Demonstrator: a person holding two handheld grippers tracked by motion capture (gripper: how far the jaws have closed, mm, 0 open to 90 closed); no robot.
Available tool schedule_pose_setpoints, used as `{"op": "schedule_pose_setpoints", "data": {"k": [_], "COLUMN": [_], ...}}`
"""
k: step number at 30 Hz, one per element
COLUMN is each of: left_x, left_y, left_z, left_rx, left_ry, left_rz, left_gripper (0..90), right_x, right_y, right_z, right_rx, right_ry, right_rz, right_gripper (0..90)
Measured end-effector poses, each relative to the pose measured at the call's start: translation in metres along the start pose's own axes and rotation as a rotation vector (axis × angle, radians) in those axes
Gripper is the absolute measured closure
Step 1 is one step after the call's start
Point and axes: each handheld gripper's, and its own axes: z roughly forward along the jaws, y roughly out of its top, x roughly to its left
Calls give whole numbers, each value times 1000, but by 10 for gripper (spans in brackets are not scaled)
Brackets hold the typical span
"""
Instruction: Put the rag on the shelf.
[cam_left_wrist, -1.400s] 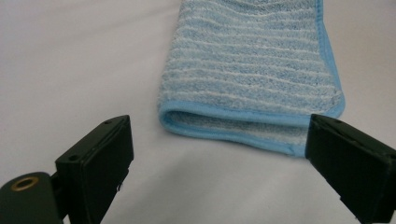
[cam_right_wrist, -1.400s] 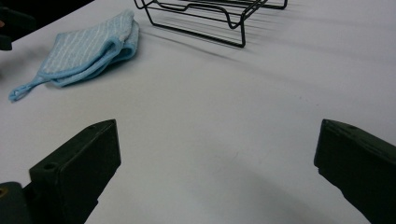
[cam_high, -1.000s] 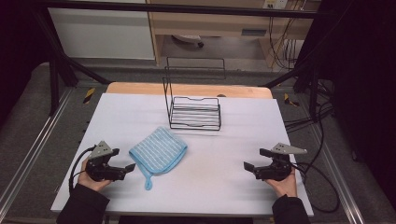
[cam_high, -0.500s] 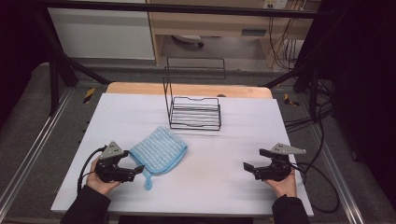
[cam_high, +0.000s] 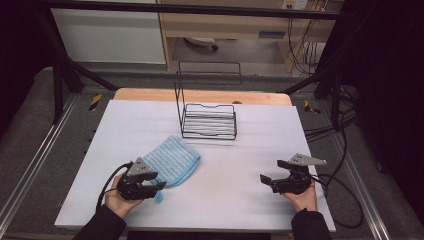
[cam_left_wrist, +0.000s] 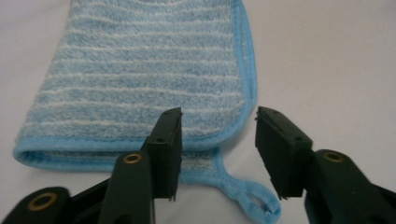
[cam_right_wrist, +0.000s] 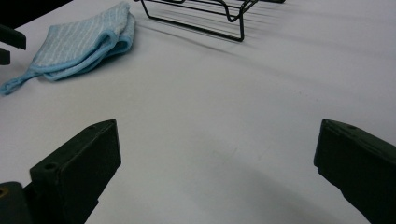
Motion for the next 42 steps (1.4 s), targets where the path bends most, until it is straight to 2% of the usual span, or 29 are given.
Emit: {"op": "schedule_pose_setpoints", "data": {"k": [2,8,17,21,29,33,34,36,39,42], "left_x": [-1,-1,-4,-3,-2,-2,-2,-4,-9,-10], "left_y": [-2,-10,-12,-12,-12,-11,-11,-9,-7,-8], "left_z": [2,9,12,12,14,12,11,12,13,14], "left_rx": [29,88,113,125,130,107,92,78,94,96], "left_ry": [9,16,31,28,-2,-10,-21,-40,-39,-3], "left_rz": [-10,-42,-73,-92,-129,-136,-141,-143,-125,-122], "left_gripper": [585,641,657,696,834,871,900,900,900,900], "right_x": [0,0,0,0,0,0,0,0,0,0], "right_y": [0,0,0,0,0,0,0,0,0,0], "right_z": [0,0,0,0,0,-1,-1,-1,-1,-1], "right_rx": [-2,-3,-3,-1,0,-5,-5,-11,-7,-5], "right_ry": [0,1,1,2,1,-1,1,3,0,2], "right_rz": [-3,-1,1,1,-1,-1,-1,2,0,-2], "right_gripper": [12,13,13,14,14,14,14,15,15,15]}}
